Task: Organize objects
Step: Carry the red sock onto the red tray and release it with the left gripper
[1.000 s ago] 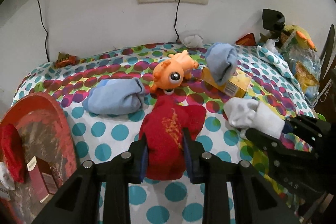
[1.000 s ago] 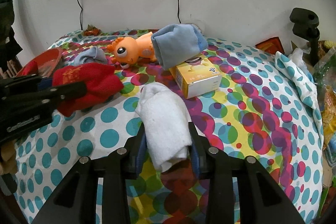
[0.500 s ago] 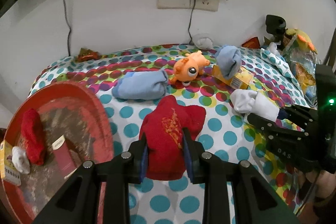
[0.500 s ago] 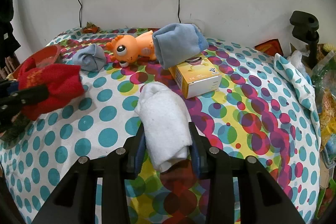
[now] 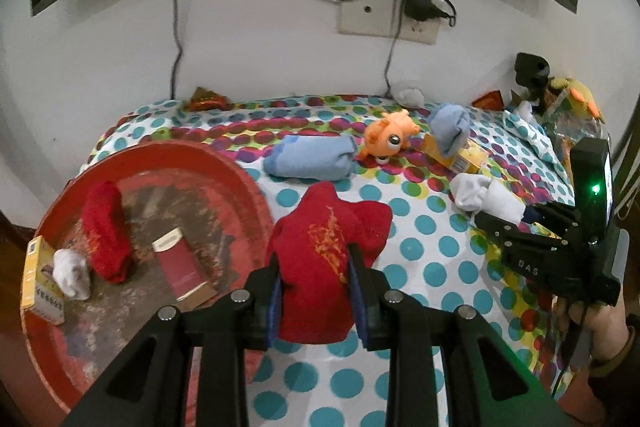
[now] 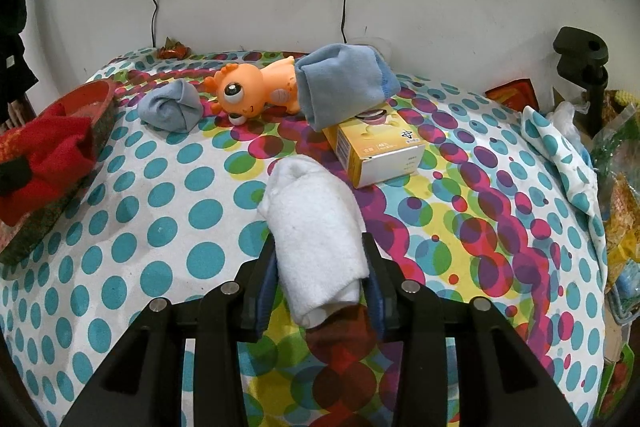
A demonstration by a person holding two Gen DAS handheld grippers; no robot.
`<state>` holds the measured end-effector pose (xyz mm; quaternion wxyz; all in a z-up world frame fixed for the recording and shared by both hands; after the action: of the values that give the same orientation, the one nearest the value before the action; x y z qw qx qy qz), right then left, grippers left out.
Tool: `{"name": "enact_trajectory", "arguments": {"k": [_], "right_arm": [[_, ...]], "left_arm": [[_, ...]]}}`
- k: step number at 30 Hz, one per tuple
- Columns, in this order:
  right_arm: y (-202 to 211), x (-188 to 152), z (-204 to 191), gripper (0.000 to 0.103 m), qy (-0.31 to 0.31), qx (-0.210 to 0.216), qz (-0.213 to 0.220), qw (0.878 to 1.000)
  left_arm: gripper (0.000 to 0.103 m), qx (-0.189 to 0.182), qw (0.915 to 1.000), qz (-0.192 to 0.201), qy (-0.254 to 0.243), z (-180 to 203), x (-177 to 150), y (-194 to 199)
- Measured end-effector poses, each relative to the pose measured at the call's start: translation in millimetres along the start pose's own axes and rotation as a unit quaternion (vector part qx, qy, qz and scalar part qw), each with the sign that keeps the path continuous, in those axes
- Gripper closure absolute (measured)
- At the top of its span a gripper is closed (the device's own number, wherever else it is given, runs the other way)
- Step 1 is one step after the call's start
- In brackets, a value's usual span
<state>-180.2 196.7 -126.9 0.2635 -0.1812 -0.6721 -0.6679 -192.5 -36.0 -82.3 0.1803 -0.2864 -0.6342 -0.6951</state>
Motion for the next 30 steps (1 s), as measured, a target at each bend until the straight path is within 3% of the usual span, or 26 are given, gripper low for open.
{"name": "enact_trajectory", "arguments": {"k": [9,15,19,24,30], "right_arm": [[-0.7,0.4,0.9,0.067,0.002,-0.001,0.0,1.0],[-0.8,0.4,0.3,0.067,0.003,-0.002,0.0,1.0],[-0.8,0.4,0.3,0.067,0.002,-0.001,0.0,1.0],[-0.8,0.4,0.1,0.067,0.003,-0.001,0.0,1.0],[-1.2,0.8,-0.2,0.067,0.004,-0.002,-0.001,1.0]], "left_arm": [[0.074,0.014,0.9993,0.019,0.03,-42.5,-6.7,34.5],[0.074,0.05,0.9971,0.03,0.05,-80.2,-12.9,53.9],[0.074,0.058,0.9944,0.02,0.086,-114.9,-21.9,58.0],[0.074,0.089,0.9913,0.007,0.096,-142.2,-37.6,55.7],[0.074,0.101,0.9879,-0.013,0.117,-167.6,-58.1,45.7]]}}
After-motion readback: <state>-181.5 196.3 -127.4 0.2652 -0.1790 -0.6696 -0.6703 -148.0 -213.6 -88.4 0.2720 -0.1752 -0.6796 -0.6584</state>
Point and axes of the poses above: each gripper's, at about its wrist camera, not at the fingertips, and y roughly against the way its jaws point, z to its right, x to its top, the point moved 4 cm from there along -y, roughly the way its jaws point, and after that the axes turned 4 degrees about -z, right-handed, at the moved point
